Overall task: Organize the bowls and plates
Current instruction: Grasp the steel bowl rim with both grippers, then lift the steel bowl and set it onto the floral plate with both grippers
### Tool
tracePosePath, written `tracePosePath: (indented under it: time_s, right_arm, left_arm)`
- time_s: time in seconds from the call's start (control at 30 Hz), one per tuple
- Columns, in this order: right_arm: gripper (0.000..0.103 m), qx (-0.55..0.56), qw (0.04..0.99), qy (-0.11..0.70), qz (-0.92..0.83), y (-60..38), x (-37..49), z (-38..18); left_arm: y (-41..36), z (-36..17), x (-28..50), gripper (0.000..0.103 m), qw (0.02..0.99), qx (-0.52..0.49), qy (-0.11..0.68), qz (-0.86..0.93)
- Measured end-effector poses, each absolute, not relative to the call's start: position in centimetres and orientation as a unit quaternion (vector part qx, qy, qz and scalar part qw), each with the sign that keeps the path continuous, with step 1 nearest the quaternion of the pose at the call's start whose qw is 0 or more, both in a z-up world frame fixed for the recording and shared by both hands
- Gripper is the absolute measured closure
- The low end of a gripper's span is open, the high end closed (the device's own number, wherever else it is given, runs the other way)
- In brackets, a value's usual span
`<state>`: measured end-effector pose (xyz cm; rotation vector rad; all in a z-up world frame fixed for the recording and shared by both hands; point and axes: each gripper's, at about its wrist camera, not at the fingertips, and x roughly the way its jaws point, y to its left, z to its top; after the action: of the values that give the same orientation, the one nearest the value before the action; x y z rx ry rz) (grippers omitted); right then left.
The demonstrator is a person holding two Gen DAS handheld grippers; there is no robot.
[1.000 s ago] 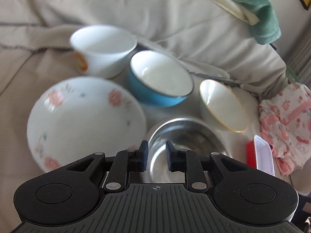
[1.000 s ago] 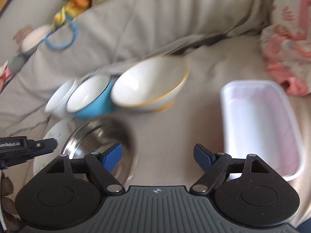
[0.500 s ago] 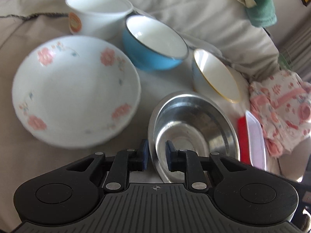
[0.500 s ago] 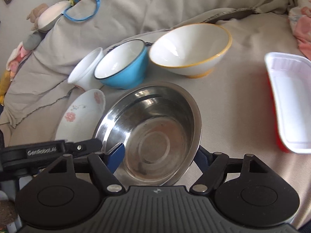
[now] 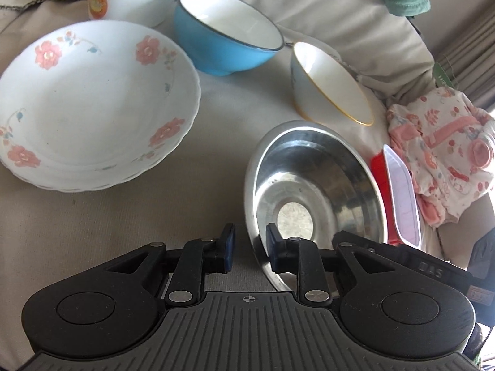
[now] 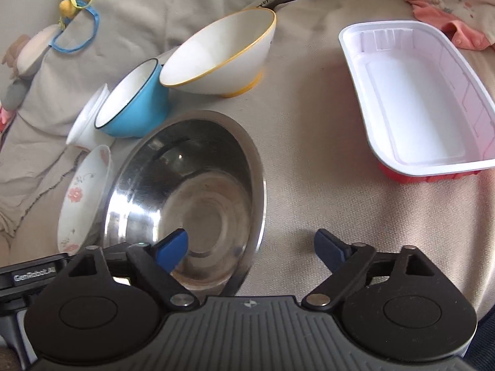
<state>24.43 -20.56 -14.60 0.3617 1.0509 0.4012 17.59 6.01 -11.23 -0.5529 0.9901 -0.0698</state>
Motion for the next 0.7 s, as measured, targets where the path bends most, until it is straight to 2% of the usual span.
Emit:
tracePosePath:
  time_s: [0.07, 0.2, 0.37, 0.5, 0.7]
  right_arm:
    - [0.0, 0.167, 0.829, 0.494, 0.201, -20.4, 24.4, -14.9]
    - [0.0, 0.143, 0.827, 0.501, 0.212, -19.8, 24.5, -14.8]
    - [0.0, 0.185, 0.812, 0.511, 0.213, -21.0, 25.2, -15.0]
    - [0.0, 0.175, 0.814, 0.509, 0.218, -20.9, 25.3, -14.6]
    - [0.0, 0.081, 0.895, 0.397, 0.185, -18.9, 23.2, -11.7]
  left_arm:
    - [6.0, -11.5, 17.7, 0.074, 0.841, -0.262, 0.472, -0.034]
    - [5.9, -12.5, 18.1, 0.069, 0.832, -0.269, 0.484, -0.035]
    - [5.9, -12.9, 18.3, 0.069, 0.832, -0.269, 0.484, -0.042]
    - [5.7, -13.0, 18.4, 0.07, 0.835, -0.264, 0.48, -0.047]
    - [5.8, -13.1, 18.3, 0.07, 0.835, -0.271, 0.476, -0.051]
